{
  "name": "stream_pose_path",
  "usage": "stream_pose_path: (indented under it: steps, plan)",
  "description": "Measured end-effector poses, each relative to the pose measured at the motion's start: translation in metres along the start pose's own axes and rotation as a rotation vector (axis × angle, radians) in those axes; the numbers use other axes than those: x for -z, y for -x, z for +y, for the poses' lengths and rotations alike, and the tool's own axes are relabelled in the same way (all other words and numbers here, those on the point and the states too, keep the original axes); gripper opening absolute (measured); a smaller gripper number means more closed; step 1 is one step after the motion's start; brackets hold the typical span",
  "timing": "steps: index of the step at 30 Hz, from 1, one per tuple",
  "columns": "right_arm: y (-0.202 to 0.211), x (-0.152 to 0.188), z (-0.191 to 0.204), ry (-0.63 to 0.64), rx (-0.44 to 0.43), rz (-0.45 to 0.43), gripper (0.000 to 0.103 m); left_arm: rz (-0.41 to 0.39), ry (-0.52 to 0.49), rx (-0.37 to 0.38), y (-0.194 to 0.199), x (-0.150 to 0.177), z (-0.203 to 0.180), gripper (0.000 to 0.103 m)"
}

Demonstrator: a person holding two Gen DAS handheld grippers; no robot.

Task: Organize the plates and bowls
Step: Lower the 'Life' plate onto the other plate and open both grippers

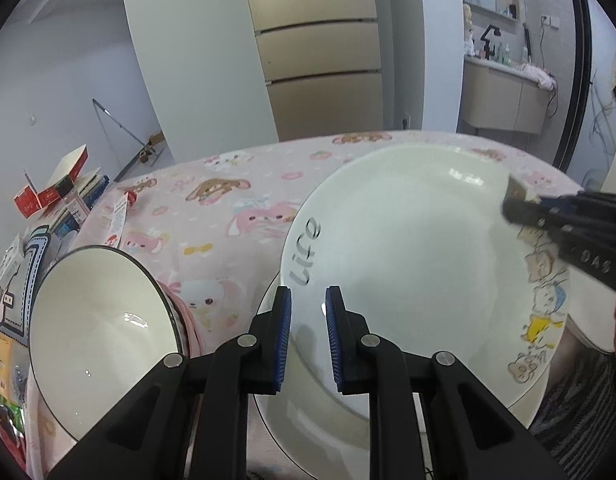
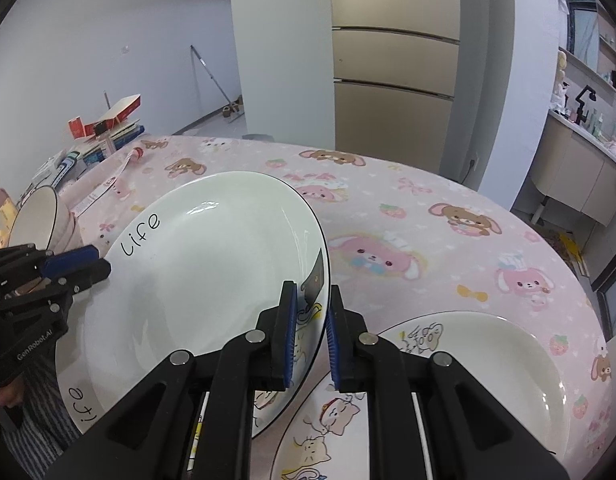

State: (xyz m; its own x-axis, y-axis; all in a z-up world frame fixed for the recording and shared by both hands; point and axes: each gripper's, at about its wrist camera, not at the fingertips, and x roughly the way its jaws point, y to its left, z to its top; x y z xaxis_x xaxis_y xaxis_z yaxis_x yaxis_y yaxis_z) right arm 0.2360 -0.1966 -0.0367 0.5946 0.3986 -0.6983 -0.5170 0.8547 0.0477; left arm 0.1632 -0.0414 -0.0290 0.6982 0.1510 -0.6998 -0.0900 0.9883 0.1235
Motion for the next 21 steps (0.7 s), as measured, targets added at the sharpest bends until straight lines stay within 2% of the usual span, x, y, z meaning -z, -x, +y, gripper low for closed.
stream_pose_path:
  steps: [4,16,21]
  plan:
    - [-0.003,0.001,0.007,0.032,-0.007,0.011,0.014,-0.051,-0.005,0.002,0.011,0.001,-0.002,0.019]
    - [-0.018,0.009,0.037,0.177,0.025,0.081,0.013,-0.091,0.002,0.06,0.02,0.005,-0.001,0.019]
    - [-0.016,0.008,0.033,0.151,0.017,0.08,0.013,-0.103,0.023,0.105,0.023,0.007,0.003,0.019]
